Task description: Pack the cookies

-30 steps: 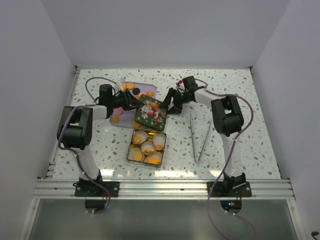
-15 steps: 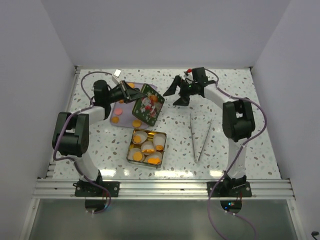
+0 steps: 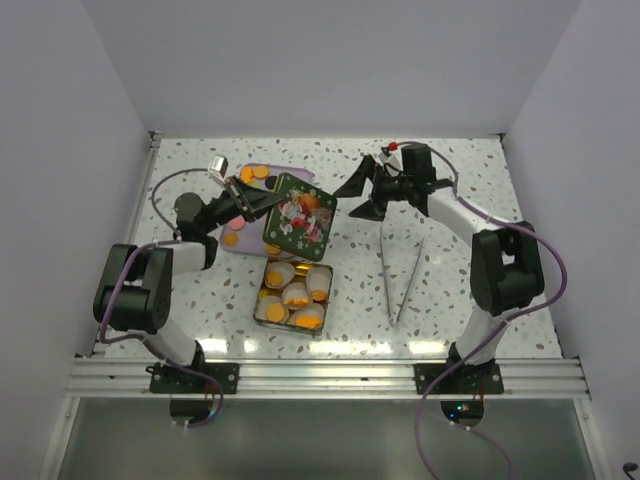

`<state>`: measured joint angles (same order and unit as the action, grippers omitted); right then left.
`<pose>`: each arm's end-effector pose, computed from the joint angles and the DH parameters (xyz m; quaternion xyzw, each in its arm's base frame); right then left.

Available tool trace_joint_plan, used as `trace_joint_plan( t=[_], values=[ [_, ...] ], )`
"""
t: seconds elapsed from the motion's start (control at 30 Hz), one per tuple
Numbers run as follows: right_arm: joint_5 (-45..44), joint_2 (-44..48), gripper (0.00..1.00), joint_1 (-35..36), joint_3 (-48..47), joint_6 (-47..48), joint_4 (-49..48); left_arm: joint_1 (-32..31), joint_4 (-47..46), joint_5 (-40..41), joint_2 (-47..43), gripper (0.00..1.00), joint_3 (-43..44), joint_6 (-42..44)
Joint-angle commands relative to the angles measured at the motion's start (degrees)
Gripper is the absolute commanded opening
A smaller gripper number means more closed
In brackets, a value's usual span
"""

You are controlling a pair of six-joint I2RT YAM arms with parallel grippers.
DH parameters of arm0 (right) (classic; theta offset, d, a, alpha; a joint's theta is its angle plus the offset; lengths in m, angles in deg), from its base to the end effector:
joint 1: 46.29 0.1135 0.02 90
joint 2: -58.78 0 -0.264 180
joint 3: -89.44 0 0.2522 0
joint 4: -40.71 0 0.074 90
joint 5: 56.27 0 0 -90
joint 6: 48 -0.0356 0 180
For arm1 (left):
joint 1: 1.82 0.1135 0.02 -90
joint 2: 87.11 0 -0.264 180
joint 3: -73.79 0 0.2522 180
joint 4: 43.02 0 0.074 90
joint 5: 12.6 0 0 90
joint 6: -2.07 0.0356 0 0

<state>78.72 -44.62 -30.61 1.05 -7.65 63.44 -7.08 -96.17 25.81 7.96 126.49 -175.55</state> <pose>0.3814 0.1332 0.2443 0.0812 0.8425 0.5088 0.1571 0.3202 -0.0575 0.2245 -0.1256 0.6528 -0.6938 0.2770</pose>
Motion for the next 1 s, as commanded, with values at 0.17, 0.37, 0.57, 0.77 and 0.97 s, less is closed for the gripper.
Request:
trace_joint_plan(
  t=[0.17, 0.37, 0.57, 0.77, 0.97],
  values=[
    [4.31, 8.64, 0.98, 1.63, 11.52, -3.43, -8.26, 0.42, -25.44, 6.06, -10.33, 0.0, -15.2, -15.56],
    [3.17, 11.11, 0.94, 8.3, 14.51, -6.07, -12.57, 0.42, -27.29, 8.17, -14.11, 0.0, -21.09, -16.62],
    [1.95, 12.95, 0.92, 10.42, 17.5, -6.44, -12.94, 0.42, -35.38, 11.78, -14.29, 0.0, -24.08, -21.37],
    [0.45, 15.59, 0.91, 10.51, 17.32, -3.17, -7.66, 0.69, -33.99, 12.48, -18.15, 0.0, -25.23, -21.99],
    [-0.08, 17.35, 0.88, 10.42, 19.78, -3.26, -7.56, 3.06, -33.02, 10.99, -21.14, 0.0, -25.23, -22.86]
  ],
)
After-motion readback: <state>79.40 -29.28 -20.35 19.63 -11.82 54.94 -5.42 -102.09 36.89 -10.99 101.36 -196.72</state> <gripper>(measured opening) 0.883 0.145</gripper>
